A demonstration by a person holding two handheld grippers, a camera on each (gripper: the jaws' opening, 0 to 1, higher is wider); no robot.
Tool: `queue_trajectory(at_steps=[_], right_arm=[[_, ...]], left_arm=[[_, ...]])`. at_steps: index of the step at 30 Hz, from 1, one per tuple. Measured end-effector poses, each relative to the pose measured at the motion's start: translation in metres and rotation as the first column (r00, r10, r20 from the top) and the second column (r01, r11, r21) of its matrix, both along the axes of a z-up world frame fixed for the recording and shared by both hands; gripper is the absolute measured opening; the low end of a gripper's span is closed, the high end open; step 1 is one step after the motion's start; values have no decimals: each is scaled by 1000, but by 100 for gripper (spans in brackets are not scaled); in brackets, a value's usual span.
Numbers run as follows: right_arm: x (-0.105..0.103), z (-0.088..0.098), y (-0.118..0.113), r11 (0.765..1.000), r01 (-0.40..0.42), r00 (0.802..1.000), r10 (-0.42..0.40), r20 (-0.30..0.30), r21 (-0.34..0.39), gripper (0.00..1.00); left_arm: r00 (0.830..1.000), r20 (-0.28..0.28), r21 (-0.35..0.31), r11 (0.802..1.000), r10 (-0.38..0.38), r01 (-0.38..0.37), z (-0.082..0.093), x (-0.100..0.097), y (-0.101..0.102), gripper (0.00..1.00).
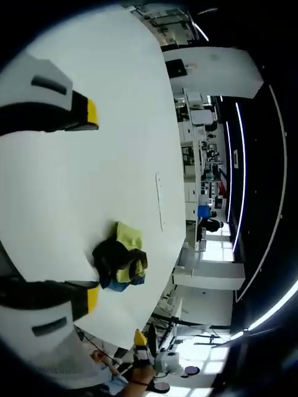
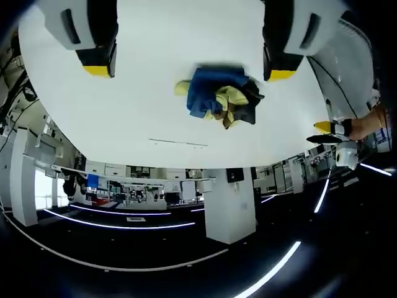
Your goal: Fold the garment on the visible template until the final outline fits inside the template.
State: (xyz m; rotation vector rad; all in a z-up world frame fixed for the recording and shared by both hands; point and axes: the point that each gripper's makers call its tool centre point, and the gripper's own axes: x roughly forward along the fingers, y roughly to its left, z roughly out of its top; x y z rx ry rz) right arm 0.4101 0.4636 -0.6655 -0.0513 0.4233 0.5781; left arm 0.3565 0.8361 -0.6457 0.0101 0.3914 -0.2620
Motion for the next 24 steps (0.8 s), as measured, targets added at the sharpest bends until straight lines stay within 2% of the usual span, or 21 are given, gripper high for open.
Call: queue_trajectory(at_steps=[7,17,24], right_arm=[[-4,2,5,1000,-7,1000,7,-1,-17,100],[-4,3,7,1000,-4,1000,4,-5,-6,100],[-6,2,10,1000,-19,1000,19,-19,-7,100]], left_arm=[[1000,-13,-3,1000,-6,6,-4,0,-1,98],[1000,-8,-11,1000,-7,7,-2,4,-2,97],[1000,-19,-10,1000,-13,12,-6,2,-4,97]])
